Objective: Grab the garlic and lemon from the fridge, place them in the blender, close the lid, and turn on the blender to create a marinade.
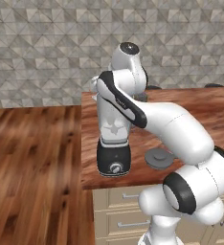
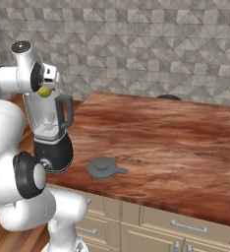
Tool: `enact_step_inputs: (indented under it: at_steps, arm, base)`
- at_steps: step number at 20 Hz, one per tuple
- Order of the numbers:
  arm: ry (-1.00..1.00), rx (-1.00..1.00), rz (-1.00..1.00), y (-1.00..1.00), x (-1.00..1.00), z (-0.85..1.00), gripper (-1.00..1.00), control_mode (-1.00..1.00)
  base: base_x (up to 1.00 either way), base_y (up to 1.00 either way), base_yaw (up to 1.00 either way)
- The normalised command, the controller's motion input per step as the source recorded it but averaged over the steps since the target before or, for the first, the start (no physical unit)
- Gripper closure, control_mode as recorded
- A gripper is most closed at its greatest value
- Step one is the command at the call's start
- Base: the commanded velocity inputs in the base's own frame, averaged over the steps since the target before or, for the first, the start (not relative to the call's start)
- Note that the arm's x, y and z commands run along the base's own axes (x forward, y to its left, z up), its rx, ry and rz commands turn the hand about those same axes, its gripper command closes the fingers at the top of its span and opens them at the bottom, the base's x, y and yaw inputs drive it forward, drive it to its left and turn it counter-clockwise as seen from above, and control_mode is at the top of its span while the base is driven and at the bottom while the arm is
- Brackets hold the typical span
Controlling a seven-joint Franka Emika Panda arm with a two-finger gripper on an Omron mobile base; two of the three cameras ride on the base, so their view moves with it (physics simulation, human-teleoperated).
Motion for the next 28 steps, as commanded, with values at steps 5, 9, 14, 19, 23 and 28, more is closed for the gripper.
enact_step_inputs:
  at_steps: [5,9,14,19,23,28]
  arm:
    - [-0.12,0.0,0.0,0.0,-0.03,0.0,-1.0,-1.0]
    - [-0.22,0.0,0.0,0.0,-0.18,0.04,-1.0,-1.0]
    - [-0.15,0.0,0.0,-0.17,-0.64,0.16,-1.0,-1.0]
    - [-0.02,0.0,0.04,-0.58,-0.97,0.05,-1.0,-1.0]
    - [0.0,0.0,0.18,-0.68,-0.96,0.04,-1.0,-1.0]
    - [0.01,0.0,0.25,-0.66,-0.74,0.1,-1.0,-1.0]
  base:
    - [0.0,0.0,0.0]
    - [0.0,0.0,0.0]
    - [0.0,0.0,0.0]
    - [0.0,0.0,0.0]
    - [0.0,0.0,0.0]
    - [0.0,0.0,0.0]
